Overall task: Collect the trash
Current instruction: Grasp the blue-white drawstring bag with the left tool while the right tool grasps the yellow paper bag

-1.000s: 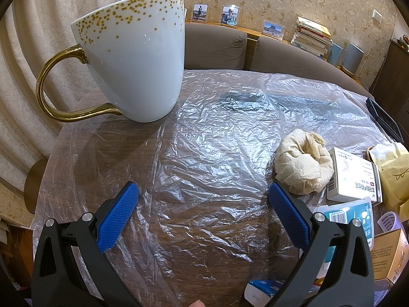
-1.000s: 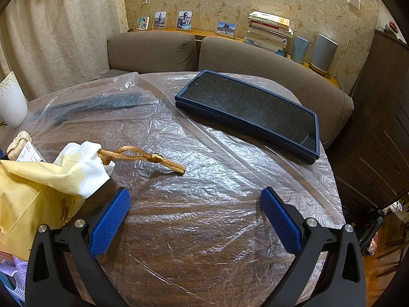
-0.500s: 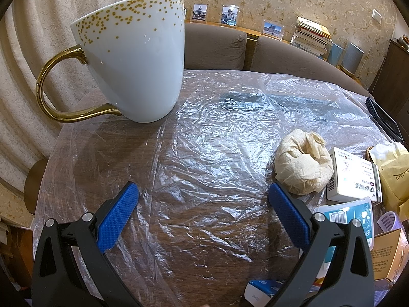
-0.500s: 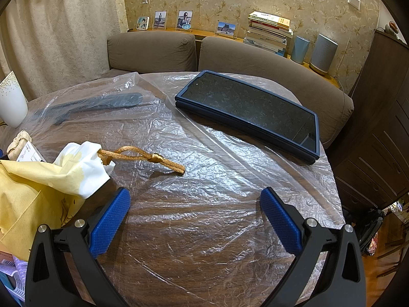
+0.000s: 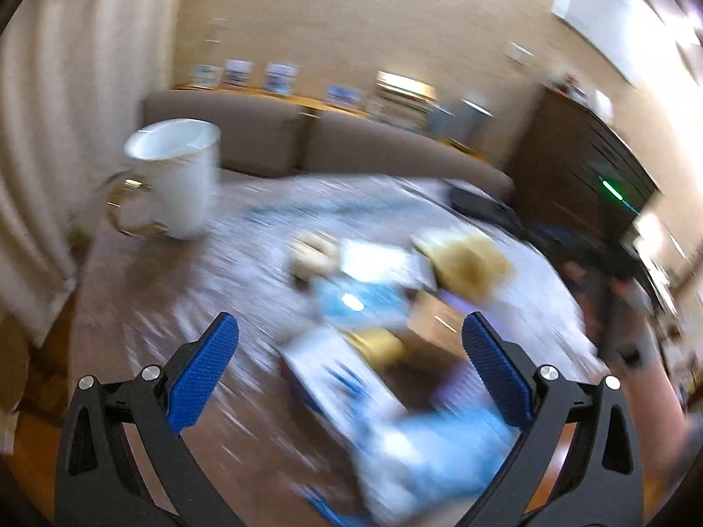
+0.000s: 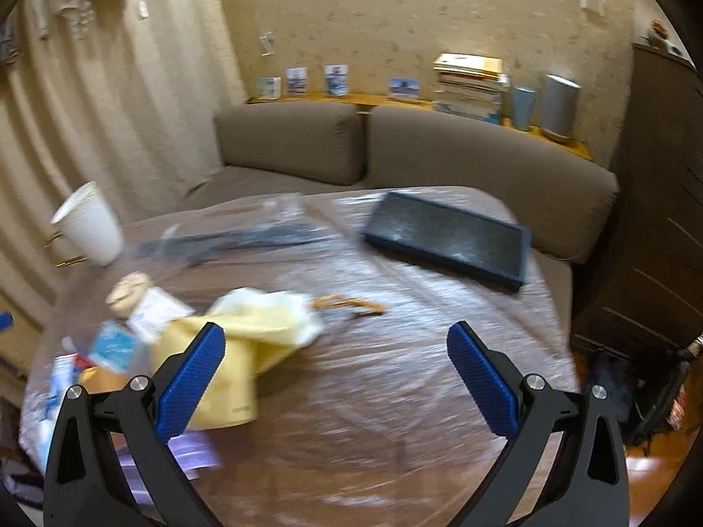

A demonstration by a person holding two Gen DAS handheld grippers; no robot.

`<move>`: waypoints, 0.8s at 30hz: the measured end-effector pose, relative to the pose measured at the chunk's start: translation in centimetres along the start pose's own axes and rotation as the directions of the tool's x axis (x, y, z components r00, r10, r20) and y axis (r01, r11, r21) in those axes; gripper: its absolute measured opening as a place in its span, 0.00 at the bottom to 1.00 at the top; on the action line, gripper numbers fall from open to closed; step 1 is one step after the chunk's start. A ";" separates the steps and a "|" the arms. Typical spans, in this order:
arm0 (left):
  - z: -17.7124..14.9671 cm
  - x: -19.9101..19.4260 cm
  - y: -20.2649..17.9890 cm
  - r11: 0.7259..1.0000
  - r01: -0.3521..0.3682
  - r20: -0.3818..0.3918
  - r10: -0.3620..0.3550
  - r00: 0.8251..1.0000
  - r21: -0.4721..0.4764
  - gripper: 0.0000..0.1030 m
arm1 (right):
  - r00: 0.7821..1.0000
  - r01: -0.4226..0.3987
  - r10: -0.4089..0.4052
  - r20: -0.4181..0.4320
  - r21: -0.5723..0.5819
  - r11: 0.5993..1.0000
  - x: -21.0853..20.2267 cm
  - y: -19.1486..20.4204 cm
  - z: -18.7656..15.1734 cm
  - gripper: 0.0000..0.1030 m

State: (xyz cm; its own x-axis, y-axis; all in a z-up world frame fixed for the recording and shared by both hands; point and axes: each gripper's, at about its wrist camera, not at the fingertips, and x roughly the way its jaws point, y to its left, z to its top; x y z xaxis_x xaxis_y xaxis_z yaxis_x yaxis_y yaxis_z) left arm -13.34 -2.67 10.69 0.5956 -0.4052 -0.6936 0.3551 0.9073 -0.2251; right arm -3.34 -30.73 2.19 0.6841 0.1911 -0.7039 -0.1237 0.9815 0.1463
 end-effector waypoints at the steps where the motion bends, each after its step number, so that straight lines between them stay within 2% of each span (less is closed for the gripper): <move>1: -0.9 -0.2 -1.6 0.999 0.023 -0.018 -0.023 1.000 0.043 0.99 | 1.000 -0.013 0.013 -0.003 -0.010 1.000 0.1 1.1 -0.1 0.96; 4: -2.7 -0.2 -4.8 0.993 0.042 -0.069 -0.034 0.997 0.113 0.99 | 1.000 -0.003 0.002 -0.029 -0.050 0.999 1.2 3.3 -0.8 0.96; 6: -4.3 1.3 -6.6 0.989 0.004 -0.106 0.012 0.994 0.150 0.99 | 0.998 0.023 -0.027 -0.052 -0.070 0.997 2.4 4.2 -1.1 0.96; 11: -6.9 5.0 -7.0 0.995 -0.024 -0.197 0.042 0.980 0.096 0.99 | 0.995 0.012 -0.017 -0.097 -0.054 0.998 4.7 5.1 -1.2 0.96; 14: -7.4 5.2 -6.7 0.998 -0.006 -0.190 0.017 0.982 0.057 0.99 | 0.993 -0.007 0.002 -0.122 -0.038 0.999 5.9 5.1 -1.1 0.96; 19: -7.7 5.8 -6.9 0.996 -0.003 -0.176 0.019 0.984 0.091 0.99 | 0.985 -0.078 0.082 -0.153 0.032 0.996 7.1 4.9 -0.9 0.96; 21: -7.8 5.9 -6.9 0.995 -0.001 -0.174 0.019 0.985 0.103 0.99 | 0.982 -0.100 0.105 -0.157 0.040 0.994 7.4 4.9 -1.0 0.91; 23: -8.0 5.8 -6.9 0.993 0.005 -0.170 0.015 0.985 0.115 0.99 | 0.974 -0.126 0.134 -0.183 0.058 0.990 7.8 4.8 -1.2 0.74; 24: -8.1 5.7 -6.9 0.993 0.008 -0.166 0.012 0.986 0.118 0.99 | 0.972 -0.129 0.139 -0.190 0.064 0.990 7.9 4.8 -1.2 0.70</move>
State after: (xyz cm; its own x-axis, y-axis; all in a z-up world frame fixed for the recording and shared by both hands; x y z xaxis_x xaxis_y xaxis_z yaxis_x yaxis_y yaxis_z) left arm -18.20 -10.30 2.70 0.4719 -0.3701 -0.8002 0.4423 0.8845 -0.1482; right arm 0.64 -24.46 -3.48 0.5115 0.3242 -0.7958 -0.1643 0.9459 0.2798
